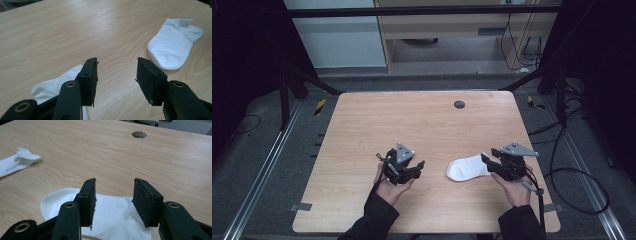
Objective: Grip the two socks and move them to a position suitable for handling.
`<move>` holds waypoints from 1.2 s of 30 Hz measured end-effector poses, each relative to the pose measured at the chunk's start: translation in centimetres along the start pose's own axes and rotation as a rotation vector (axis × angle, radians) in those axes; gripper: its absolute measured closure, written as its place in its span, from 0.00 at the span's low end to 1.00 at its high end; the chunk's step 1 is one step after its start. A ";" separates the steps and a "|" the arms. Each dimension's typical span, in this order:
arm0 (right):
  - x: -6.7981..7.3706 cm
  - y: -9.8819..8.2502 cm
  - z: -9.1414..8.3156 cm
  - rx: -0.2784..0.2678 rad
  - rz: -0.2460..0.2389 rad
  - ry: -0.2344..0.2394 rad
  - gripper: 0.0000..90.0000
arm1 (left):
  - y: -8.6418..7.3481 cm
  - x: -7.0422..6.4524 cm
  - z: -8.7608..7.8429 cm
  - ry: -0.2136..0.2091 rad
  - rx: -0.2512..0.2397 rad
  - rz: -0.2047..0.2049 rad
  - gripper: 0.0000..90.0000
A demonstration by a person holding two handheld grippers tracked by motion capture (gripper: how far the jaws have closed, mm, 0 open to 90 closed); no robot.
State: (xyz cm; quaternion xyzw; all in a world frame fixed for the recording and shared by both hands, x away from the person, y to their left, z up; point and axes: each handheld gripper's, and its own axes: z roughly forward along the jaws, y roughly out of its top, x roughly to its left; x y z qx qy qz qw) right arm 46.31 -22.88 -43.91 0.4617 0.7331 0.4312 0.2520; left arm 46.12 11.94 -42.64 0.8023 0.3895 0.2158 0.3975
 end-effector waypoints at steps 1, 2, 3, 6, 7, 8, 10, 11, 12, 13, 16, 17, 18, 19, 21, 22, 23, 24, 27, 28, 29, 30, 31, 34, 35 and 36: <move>0.3 0.2 0.0 0.000 -0.003 0.011 0.58 | -0.2 0.4 -0.3 0.004 0.000 -0.004 0.56; 0.6 0.5 0.1 -0.002 -0.008 0.022 0.57 | -0.4 0.8 -0.7 0.010 0.001 -0.007 0.57; 0.9 0.7 0.2 0.000 -0.011 0.031 0.56 | -0.6 1.2 -0.9 0.017 -0.001 -0.012 0.57; 1.8 1.5 0.6 0.009 -0.036 0.060 0.56 | -1.4 2.5 -1.8 0.039 0.010 -0.019 0.58; 2.2 1.7 0.8 0.015 -0.048 0.066 0.56 | -1.7 2.8 -2.1 0.044 0.012 -0.025 0.58; 2.5 2.0 1.1 0.024 -0.064 0.070 0.56 | -2.0 3.2 -2.4 0.051 0.014 -0.029 0.59; 3.2 2.4 1.6 0.031 -0.088 0.082 0.56 | -2.8 4.0 -2.9 0.065 0.020 -0.045 0.60; 3.6 2.6 1.8 0.038 -0.098 0.091 0.56 | -3.2 4.3 -3.1 0.069 0.024 -0.051 0.62; 3.9 2.8 2.1 0.040 -0.108 0.098 0.56 | -3.6 4.7 -3.3 0.077 0.028 -0.055 0.62; 4.3 2.9 2.4 0.045 -0.116 0.108 0.57 | -4.1 5.0 -3.6 0.086 0.035 -0.060 0.63; 5.2 3.4 3.3 0.056 -0.140 0.127 0.57 | -5.4 6.0 -4.2 0.107 0.052 -0.077 0.65; 5.6 3.5 3.6 0.060 -0.144 0.127 0.56 | -5.8 6.3 -4.3 0.113 0.053 -0.087 0.65; 5.9 3.6 4.0 0.063 -0.151 0.128 0.57 | -5.8 6.3 -4.3 0.113 0.053 -0.087 0.66; 6.3 3.8 4.4 0.067 -0.157 0.132 0.57 | -6.5 6.9 -4.6 0.123 0.056 -0.106 0.66; 7.0 4.0 5.2 0.062 -0.167 0.148 0.57 | -7.3 7.3 -4.7 0.127 0.062 -0.122 0.67; 7.4 4.1 5.6 0.061 -0.165 0.156 0.56 | -7.6 7.5 -4.8 0.127 0.066 -0.128 0.68; 7.9 4.2 6.0 0.062 -0.165 0.163 0.56 | -7.9 7.6 -4.7 0.127 0.072 -0.137 0.69; 8.3 4.2 6.5 0.064 -0.171 0.170 0.56 | -8.1 7.7 -4.7 0.122 0.076 -0.151 0.69; 9.8 4.5 7.8 0.075 -0.188 0.190 0.56 | -8.3 7.8 -4.6 0.119 0.078 -0.158 0.71; 10.2 4.6 8.3 0.079 -0.195 0.197 0.57 | -8.2 7.7 -4.6 0.119 0.076 -0.158 0.71; 10.7 4.7 8.7 0.083 -0.201 0.203 0.57 | -8.2 7.6 -4.5 0.118 0.074 -0.163 0.72; 11.1 4.8 9.1 0.088 -0.210 0.209 0.58 | -8.2 7.6 -4.5 0.118 0.076 -0.157 0.72; 11.5 4.9 9.6 0.091 -0.216 0.216 0.58 | -8.2 7.5 -4.4 0.116 0.079 -0.155 0.72; 12.7 5.3 10.8 0.094 -0.229 0.231 0.59 | -8.3 7.1 -3.9 0.115 0.092 -0.150 0.72; 13.0 5.5 11.2 0.096 -0.233 0.239 0.60 | -8.3 7.0 -3.8 0.112 0.096 -0.149 0.72; 13.3 5.6 11.6 0.094 -0.232 0.245 0.60 | -8.4 6.9 -3.6 0.109 0.103 -0.148 0.71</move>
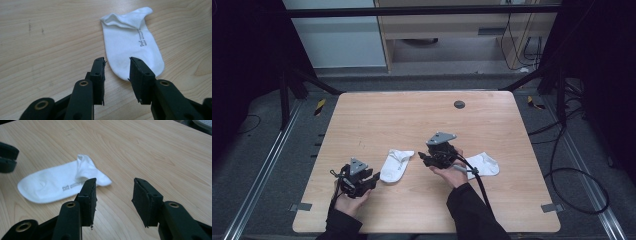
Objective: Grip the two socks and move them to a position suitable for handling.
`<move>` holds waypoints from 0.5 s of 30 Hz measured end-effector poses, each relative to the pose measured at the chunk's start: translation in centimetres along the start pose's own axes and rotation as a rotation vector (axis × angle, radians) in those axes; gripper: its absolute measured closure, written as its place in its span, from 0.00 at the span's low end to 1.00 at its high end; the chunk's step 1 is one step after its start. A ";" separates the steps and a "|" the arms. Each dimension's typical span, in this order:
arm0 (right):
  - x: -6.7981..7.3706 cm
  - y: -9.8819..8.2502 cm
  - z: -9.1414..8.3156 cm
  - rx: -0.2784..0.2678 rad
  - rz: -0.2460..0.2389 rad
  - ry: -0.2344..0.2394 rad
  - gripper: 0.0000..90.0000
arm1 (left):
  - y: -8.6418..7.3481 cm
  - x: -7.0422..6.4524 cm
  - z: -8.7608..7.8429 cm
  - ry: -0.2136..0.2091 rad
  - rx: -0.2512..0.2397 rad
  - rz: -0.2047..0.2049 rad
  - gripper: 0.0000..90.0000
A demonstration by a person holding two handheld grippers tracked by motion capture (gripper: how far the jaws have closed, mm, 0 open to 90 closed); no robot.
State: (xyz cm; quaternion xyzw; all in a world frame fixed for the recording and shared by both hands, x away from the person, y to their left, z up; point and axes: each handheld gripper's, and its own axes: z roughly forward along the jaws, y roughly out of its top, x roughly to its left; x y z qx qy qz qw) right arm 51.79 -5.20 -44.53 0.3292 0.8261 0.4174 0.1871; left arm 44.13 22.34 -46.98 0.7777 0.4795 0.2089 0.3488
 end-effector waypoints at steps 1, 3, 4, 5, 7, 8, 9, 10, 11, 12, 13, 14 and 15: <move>0.2 0.1 0.5 -0.001 0.002 0.006 0.61 | 0.0 -0.1 0.2 -0.001 -0.001 0.001 0.71; 0.6 0.3 1.4 0.004 0.001 0.013 0.61 | -0.1 -0.4 0.5 -0.004 0.006 0.012 0.71; 0.8 0.3 1.8 0.008 -0.003 0.010 0.62 | -0.1 -0.5 0.6 -0.004 0.012 0.015 0.72; 0.9 0.3 2.3 0.015 -0.005 0.013 0.62 | -0.1 -0.6 0.8 -0.004 0.014 0.014 0.72; 1.2 0.3 3.1 0.025 -0.006 0.015 0.63 | -0.1 -0.7 1.1 -0.005 0.025 0.020 0.72; 1.3 0.3 3.4 0.026 -0.006 0.017 0.63 | -0.1 -0.7 1.2 -0.005 0.025 0.019 0.72; 1.4 0.3 3.8 0.030 -0.006 0.020 0.64 | -0.1 -0.7 1.3 -0.004 0.030 0.024 0.72; 1.5 0.3 4.1 0.028 -0.009 0.020 0.64 | -0.1 -0.8 1.4 -0.005 0.030 0.024 0.72; 1.6 0.3 4.4 0.028 -0.009 0.024 0.65 | -0.1 -0.8 1.4 -0.006 0.035 0.025 0.72; 1.7 0.3 4.7 0.030 -0.007 0.025 0.65 | -0.1 -0.8 1.4 -0.005 0.036 0.026 0.72; 1.8 0.3 5.0 0.029 -0.005 0.032 0.66 | -0.1 -0.8 1.4 -0.005 0.037 0.028 0.72; 2.0 0.3 5.4 0.027 -0.006 0.035 0.66 | -0.1 -0.9 1.5 -0.006 0.037 0.027 0.72; 2.1 0.3 5.7 0.029 -0.009 0.040 0.66 | -0.2 -0.9 1.5 -0.005 0.038 0.028 0.72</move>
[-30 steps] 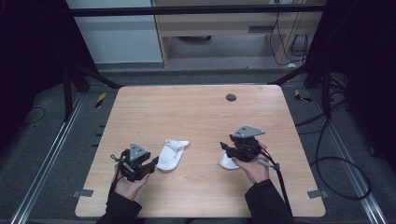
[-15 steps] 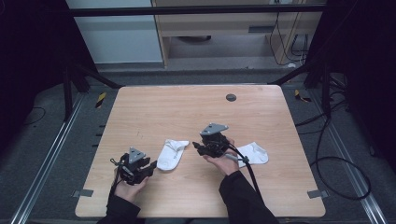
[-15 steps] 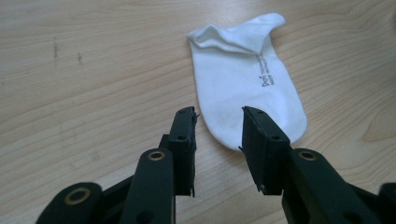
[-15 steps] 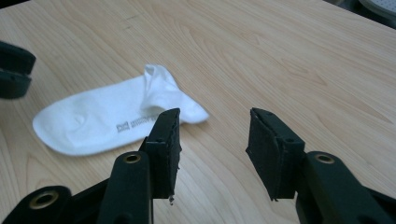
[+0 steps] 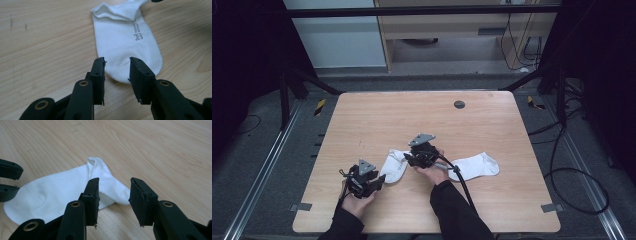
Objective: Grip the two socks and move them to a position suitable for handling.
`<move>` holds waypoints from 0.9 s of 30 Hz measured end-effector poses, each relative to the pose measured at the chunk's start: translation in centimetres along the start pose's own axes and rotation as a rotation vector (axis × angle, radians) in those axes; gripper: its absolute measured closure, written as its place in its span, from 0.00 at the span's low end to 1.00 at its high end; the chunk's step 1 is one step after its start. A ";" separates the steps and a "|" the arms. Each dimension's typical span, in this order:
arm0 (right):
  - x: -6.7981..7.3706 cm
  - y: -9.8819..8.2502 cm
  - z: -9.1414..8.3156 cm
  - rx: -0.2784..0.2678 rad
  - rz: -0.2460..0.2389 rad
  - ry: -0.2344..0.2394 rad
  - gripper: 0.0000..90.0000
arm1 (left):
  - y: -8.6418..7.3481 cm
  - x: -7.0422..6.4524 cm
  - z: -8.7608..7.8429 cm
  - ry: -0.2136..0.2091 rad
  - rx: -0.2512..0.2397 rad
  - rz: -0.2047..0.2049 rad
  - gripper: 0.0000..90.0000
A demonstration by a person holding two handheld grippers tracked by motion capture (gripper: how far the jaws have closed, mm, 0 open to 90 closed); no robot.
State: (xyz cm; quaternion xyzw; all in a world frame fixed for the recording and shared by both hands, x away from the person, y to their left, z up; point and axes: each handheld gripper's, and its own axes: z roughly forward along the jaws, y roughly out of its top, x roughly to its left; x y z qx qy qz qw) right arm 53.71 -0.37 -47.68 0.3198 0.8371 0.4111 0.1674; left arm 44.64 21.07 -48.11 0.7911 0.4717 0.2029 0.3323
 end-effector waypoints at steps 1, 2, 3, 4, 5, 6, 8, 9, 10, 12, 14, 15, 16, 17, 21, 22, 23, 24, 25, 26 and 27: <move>0.2 0.0 0.3 0.005 -0.002 0.003 0.66 | 0.0 0.0 0.0 -0.001 0.003 0.005 0.72; 0.3 0.0 0.6 0.005 -0.007 0.010 0.67 | 0.0 0.0 0.1 0.001 0.006 0.010 0.73; 0.5 0.0 1.0 0.007 -0.011 0.013 0.67 | 0.0 0.0 0.1 0.001 0.010 0.012 0.73; 0.7 0.0 1.3 0.007 -0.015 0.016 0.68 | 0.0 -0.1 0.1 0.001 0.013 0.013 0.74; 0.8 0.0 1.5 0.009 -0.018 0.020 0.69 | 0.0 -0.1 0.2 0.001 0.016 0.016 0.74; 1.0 0.0 1.7 0.011 -0.024 0.022 0.70 | 0.0 -0.1 0.2 0.001 0.019 0.018 0.74; 1.2 0.0 2.1 0.017 -0.031 0.023 0.73 | -0.1 -0.2 0.3 0.000 0.023 0.021 0.75; 1.3 0.0 2.2 0.022 -0.035 0.024 0.75 | -0.1 -0.2 0.4 0.001 0.027 0.022 0.75; 1.4 0.0 2.4 0.030 -0.036 0.020 0.78 | -0.1 -0.2 0.4 0.001 0.030 0.023 0.76; 1.4 -0.2 2.5 0.044 -0.038 0.017 0.82 | -0.1 -0.2 0.4 0.001 0.035 0.022 0.77; 1.3 -0.3 2.5 0.051 -0.037 0.017 0.87 | -0.1 -0.2 0.5 0.001 0.046 0.019 0.79; 1.3 -0.3 2.5 0.058 -0.035 0.017 0.89 | -0.2 -0.2 0.6 0.002 0.052 0.018 0.80; 1.3 -0.3 2.5 0.065 -0.034 0.016 0.92 | -0.2 -0.2 0.6 0.003 0.059 0.018 0.81; 1.3 -0.3 2.4 0.071 -0.032 0.016 0.95 | -0.2 -0.2 0.7 0.004 0.063 0.020 0.82; 1.2 -0.3 2.2 0.079 -0.023 0.023 0.97 | -0.2 -0.2 0.9 0.011 0.081 0.020 0.87; 1.1 -0.3 2.2 0.072 -0.022 0.027 0.97 | -0.2 -0.2 1.0 0.010 0.085 0.021 0.89; 1.1 -0.3 2.1 0.069 -0.016 0.028 0.97 | -0.2 -0.2 1.0 0.008 0.087 0.022 0.90; 1.1 -0.3 2.0 0.061 -0.011 0.030 0.97 | -0.2 -0.2 1.0 0.009 0.089 0.024 0.92; 1.0 -0.2 1.8 0.052 0.002 0.033 0.97 | -0.2 -0.2 1.0 0.011 0.091 0.027 0.94; 0.9 -0.2 1.7 0.042 0.016 0.034 0.97 | -0.2 -0.2 1.0 0.011 0.092 0.029 0.95; 0.8 -0.2 1.5 0.032 0.029 0.032 0.97 | -0.1 -0.2 1.0 0.012 0.094 0.031 0.97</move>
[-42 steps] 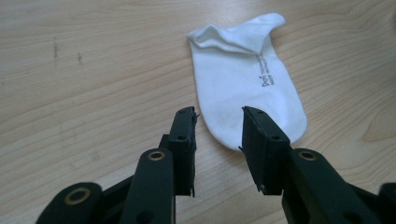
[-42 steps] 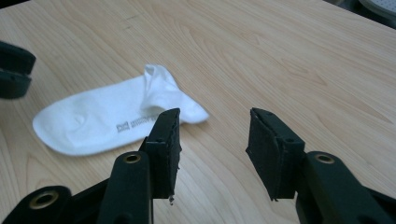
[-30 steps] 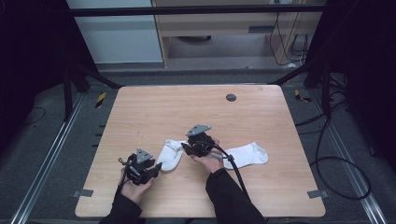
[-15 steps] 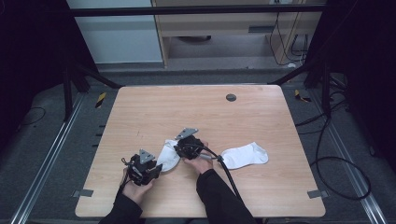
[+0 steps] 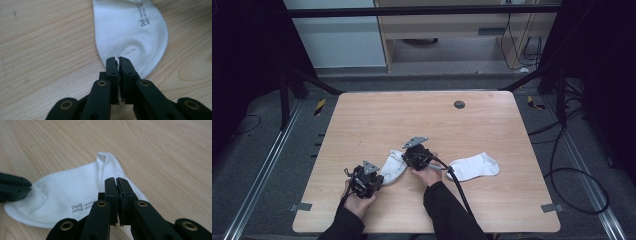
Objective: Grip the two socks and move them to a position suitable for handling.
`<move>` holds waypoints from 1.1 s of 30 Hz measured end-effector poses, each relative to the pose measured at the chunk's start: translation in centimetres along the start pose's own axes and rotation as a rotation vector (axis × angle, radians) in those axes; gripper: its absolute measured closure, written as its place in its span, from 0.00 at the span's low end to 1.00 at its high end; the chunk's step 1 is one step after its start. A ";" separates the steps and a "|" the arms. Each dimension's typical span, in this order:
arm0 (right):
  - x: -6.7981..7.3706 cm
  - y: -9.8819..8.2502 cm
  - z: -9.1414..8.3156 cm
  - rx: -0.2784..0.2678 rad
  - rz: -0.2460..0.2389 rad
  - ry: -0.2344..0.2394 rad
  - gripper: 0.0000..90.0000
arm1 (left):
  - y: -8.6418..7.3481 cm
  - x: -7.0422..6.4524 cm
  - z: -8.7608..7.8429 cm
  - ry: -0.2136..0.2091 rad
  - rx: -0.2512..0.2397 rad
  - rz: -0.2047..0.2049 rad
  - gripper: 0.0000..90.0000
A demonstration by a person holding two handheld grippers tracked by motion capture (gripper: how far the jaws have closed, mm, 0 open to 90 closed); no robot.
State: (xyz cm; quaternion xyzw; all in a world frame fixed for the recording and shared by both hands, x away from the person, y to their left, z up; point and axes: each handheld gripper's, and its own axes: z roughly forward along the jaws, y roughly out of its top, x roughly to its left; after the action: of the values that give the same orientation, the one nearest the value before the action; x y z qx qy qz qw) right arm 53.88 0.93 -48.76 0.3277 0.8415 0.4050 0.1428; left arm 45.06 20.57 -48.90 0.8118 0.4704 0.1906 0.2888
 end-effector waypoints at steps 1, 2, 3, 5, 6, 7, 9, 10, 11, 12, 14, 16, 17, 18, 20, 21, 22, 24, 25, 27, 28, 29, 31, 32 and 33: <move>-0.1 0.0 -0.2 -0.011 0.016 -0.004 0.97 | 0.0 0.0 0.0 -0.001 0.001 0.001 0.98; -0.3 0.0 -0.3 -0.021 0.032 -0.012 0.97 | 0.0 0.0 0.0 -0.002 0.002 0.004 0.99; -0.5 0.1 -0.5 -0.032 0.042 -0.018 0.97 | 0.0 0.0 0.0 -0.003 0.003 0.007 0.99; -0.9 0.1 -0.9 -0.047 0.075 -0.034 0.97 | 0.0 0.0 0.0 -0.003 0.005 0.008 0.99; -1.1 0.1 -1.1 -0.056 0.091 -0.044 0.97 | 0.1 0.0 0.0 -0.002 0.005 0.008 0.99; -1.3 0.1 -1.2 -0.064 0.098 -0.055 0.97 | 0.1 0.0 0.0 -0.002 0.005 0.010 0.99; -1.8 0.0 -1.4 -0.077 0.131 -0.074 0.97 | 0.1 0.0 0.0 0.001 0.004 0.013 1.00; -2.0 0.0 -1.4 -0.079 0.143 -0.082 0.97 | 0.1 0.0 0.1 0.000 0.002 0.013 0.99; -2.2 0.0 -1.4 -0.075 0.148 -0.097 0.97 | 0.1 0.0 0.1 0.000 0.002 0.016 1.00; -2.3 -0.1 -1.3 -0.071 0.152 -0.109 0.96 | 0.1 0.0 0.0 0.001 0.006 0.020 0.99; -2.6 -0.3 -0.9 -0.062 0.158 -0.128 0.95 | 0.1 0.0 0.0 0.001 0.004 0.023 0.99; -2.8 -0.5 -0.7 -0.054 0.144 -0.155 0.91 | 0.1 0.0 0.1 0.002 0.002 0.025 0.99; -2.9 -0.6 -0.7 -0.055 0.137 -0.166 0.90 | 0.1 0.0 0.1 0.002 0.001 0.024 0.99; -2.9 -0.6 -0.8 -0.058 0.126 -0.177 0.89 | 0.1 0.0 0.1 0.001 0.002 0.023 0.99; -3.0 -0.5 -1.0 -0.070 0.120 -0.180 0.87 | 0.0 0.0 0.1 0.002 0.000 0.022 0.99; -3.0 -0.5 -1.2 -0.078 0.110 -0.181 0.87 | 0.0 0.0 0.1 0.002 -0.003 0.023 0.99; -3.0 -0.4 -1.3 -0.083 0.109 -0.180 0.86 | 0.0 0.0 0.1 0.003 -0.004 0.023 0.99; -2.9 -0.3 -1.6 -0.090 0.103 -0.178 0.85 | 0.0 0.0 0.1 0.001 -0.008 0.023 0.98; -3.0 -0.2 -1.8 -0.093 0.098 -0.178 0.85 | 0.0 0.0 0.1 0.001 -0.011 0.022 0.98; -2.9 0.0 -2.2 -0.100 0.098 -0.173 0.84 | 0.0 0.0 0.1 0.001 -0.017 0.023 0.98; -2.9 0.0 -2.4 -0.102 0.098 -0.168 0.83 | 0.1 0.0 0.0 0.001 -0.021 0.025 0.98; -2.9 0.1 -2.6 -0.101 0.103 -0.159 0.82 | 0.1 0.0 0.0 0.002 -0.024 0.027 0.99; -2.9 0.1 -2.8 -0.096 0.093 -0.151 0.80 | 0.1 -0.1 -0.2 0.003 -0.034 0.027 0.99; -2.9 0.1 -2.9 -0.092 0.090 -0.150 0.79 | 0.2 -0.1 -0.3 0.004 -0.038 0.027 0.99; -3.0 0.0 -2.9 -0.089 0.087 -0.146 0.78 | 0.2 -0.1 -0.4 0.006 -0.044 0.027 0.99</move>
State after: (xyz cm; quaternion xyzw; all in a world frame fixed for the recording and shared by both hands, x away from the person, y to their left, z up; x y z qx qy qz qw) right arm 54.67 -2.72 -46.99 0.3860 0.7950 0.4228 0.2006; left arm 44.95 20.54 -48.51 0.8109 0.4560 0.2071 0.3026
